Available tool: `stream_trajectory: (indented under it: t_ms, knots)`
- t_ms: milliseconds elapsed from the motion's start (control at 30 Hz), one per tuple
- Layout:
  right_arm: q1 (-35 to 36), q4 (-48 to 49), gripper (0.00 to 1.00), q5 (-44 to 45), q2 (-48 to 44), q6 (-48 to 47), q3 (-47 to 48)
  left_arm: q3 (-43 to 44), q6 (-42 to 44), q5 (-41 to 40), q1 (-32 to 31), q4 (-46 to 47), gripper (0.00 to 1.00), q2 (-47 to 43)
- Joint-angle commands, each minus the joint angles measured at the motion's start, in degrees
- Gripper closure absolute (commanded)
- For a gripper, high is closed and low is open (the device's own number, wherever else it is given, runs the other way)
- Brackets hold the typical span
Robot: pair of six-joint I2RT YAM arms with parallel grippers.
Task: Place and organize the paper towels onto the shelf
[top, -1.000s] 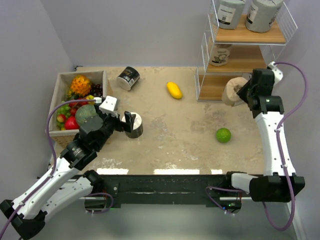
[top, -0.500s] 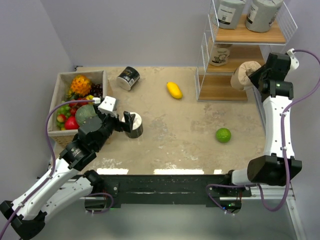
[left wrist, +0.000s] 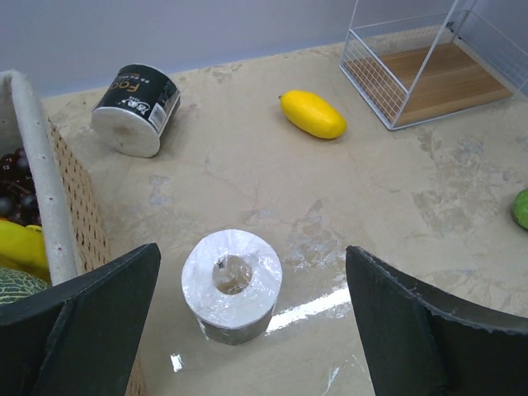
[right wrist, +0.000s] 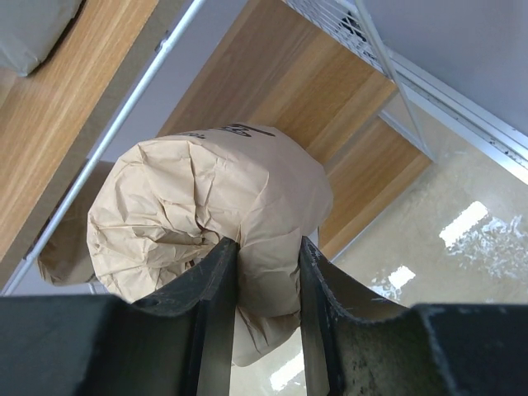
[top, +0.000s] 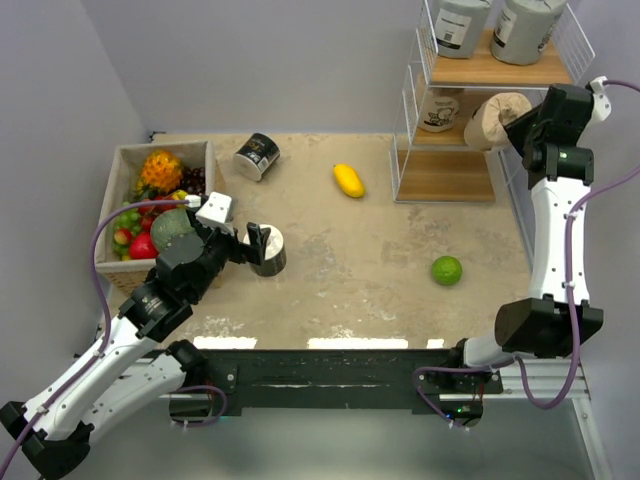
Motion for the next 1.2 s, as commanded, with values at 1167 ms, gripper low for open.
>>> stream_trajectory:
  t_ms: [1167]
  knots:
    - [-1.6, 12.4, 0.5, 1.6, 3.8, 4.5, 4.6, -0.5, 0.6, -1.0, 0.0, 3.1, 0.0, -0.1]
